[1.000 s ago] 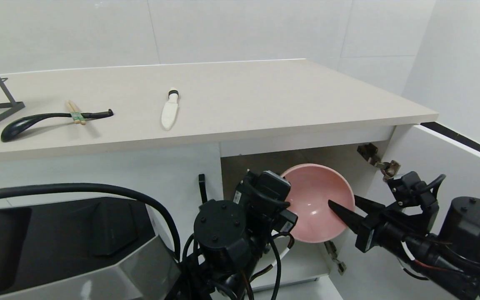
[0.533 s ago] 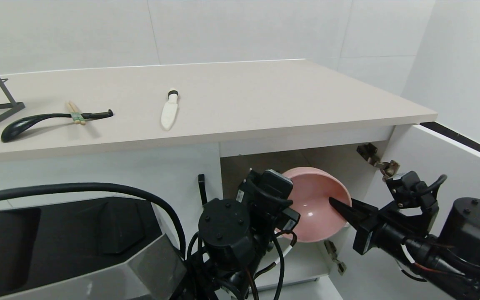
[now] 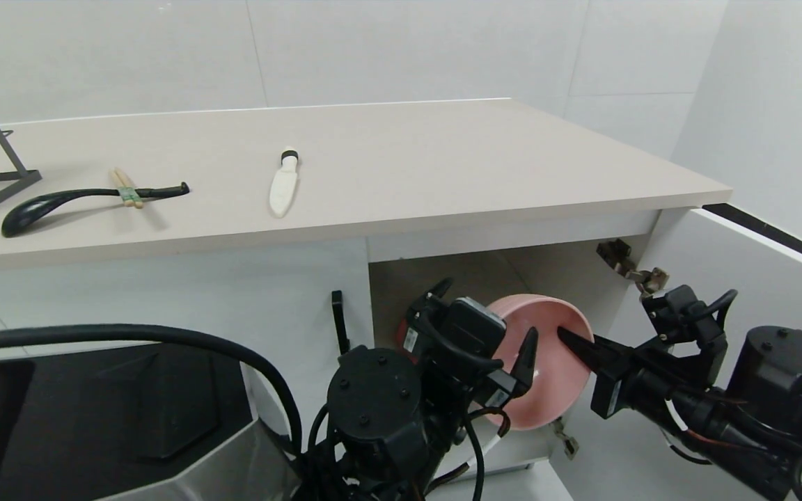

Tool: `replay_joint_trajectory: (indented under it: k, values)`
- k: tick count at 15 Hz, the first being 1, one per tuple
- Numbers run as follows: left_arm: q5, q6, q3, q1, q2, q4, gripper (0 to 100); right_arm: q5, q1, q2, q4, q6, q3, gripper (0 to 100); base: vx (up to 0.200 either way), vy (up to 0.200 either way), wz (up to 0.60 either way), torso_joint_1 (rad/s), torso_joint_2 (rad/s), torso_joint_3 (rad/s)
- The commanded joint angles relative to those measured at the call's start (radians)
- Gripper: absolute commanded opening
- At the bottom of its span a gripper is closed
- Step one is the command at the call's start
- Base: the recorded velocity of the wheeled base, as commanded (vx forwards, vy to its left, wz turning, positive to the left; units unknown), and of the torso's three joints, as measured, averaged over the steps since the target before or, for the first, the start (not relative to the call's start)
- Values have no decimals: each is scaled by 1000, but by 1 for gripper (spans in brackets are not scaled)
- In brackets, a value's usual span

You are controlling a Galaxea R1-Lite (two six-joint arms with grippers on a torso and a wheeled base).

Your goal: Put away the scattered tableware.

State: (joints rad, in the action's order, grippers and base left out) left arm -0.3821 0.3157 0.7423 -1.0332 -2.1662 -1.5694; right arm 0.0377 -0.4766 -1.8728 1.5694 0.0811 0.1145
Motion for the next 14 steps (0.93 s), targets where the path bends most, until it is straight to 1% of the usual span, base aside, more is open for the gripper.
replay_joint_trajectory:
  k: [1,2,3,5,6,7,8,10,11,12,13,14]
  values:
    - [78,-3,-110,-1,88,-1,100,-4,10,-22,1,0,5,0,0,0,0,0,0,0]
    - [104,-3,-147,-1,115,-1,100,-4,10,-22,1,0,5,0,0,0,0,0,0,0]
    - [114,-4,-164,-1,134,-1,100,-2,10,-22,1,0,4,0,0,0,0,0,0,0]
    - [192,-10,-219,8,197,-1,100,-2,19,-31,1,0,4,0,0,0,0,0,0,0]
    - [206,-10,-230,10,207,-1,100,-2,23,-32,1,0,4,0,0,0,0,0,0,0]
    - [256,-10,-270,12,249,-1,100,-2,29,-32,1,0,1,0,0,0,0,0,0,0]
    - [289,-10,-291,16,266,-1,100,-2,33,-32,1,0,1,0,0,0,0,0,0,0]
    - [344,-9,-334,47,301,-1,100,-4,39,-34,1,0,-2,0,0,0,0,0,0,0]
    - [361,-10,-345,58,322,-1,100,-2,47,-37,1,0,-2,0,0,0,0,0,0,0]
    - [393,-10,-362,64,342,-1,100,-2,55,-46,1,0,-2,0,0,0,0,0,0,0]
    - [440,-12,-390,67,370,-1,100,-2,59,-51,1,0,-6,0,0,0,0,0,0,0]
    - [466,-12,-406,73,384,-1,100,-2,59,-52,1,0,-6,0,0,0,0,0,0,0]
